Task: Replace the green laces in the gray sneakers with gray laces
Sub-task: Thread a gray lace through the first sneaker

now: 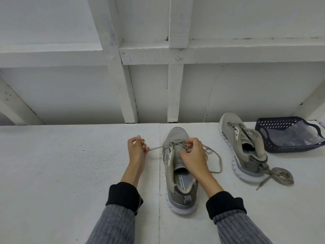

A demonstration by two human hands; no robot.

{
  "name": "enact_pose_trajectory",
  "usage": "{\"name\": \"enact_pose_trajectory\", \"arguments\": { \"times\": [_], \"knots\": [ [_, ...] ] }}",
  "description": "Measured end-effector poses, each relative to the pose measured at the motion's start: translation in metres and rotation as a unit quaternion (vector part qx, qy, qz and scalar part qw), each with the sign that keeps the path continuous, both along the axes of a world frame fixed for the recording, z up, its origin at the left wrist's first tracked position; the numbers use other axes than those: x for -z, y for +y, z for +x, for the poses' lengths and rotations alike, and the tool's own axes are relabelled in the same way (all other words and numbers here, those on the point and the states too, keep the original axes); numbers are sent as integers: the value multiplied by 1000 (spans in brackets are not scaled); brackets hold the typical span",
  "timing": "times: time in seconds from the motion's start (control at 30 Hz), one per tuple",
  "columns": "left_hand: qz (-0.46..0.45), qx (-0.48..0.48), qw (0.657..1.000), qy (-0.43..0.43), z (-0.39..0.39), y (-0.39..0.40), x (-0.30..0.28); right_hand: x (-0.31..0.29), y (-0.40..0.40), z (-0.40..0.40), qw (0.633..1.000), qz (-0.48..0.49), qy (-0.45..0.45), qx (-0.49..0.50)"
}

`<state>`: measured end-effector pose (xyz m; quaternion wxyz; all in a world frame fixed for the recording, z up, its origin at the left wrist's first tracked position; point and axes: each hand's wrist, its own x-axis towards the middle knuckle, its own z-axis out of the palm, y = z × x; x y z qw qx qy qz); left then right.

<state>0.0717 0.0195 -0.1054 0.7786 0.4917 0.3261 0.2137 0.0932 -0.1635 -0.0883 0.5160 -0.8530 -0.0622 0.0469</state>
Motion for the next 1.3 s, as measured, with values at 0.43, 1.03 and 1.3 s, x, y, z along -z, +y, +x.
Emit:
{"name": "enact_pose_trajectory", "arguments": {
  "times": [0.43, 1.03, 1.3],
  "knots": [
    [594, 225, 767, 87, -8, -9, 14, 5, 1, -8, 997, 19, -30, 74],
    [83, -117, 971, 189, -10, 33, 5, 10, -2, -6, 996, 52, -16, 77],
    [609, 154, 773, 91, -1, -11, 17, 11, -1, -6, 995, 59, -11, 80]
  ]
}}
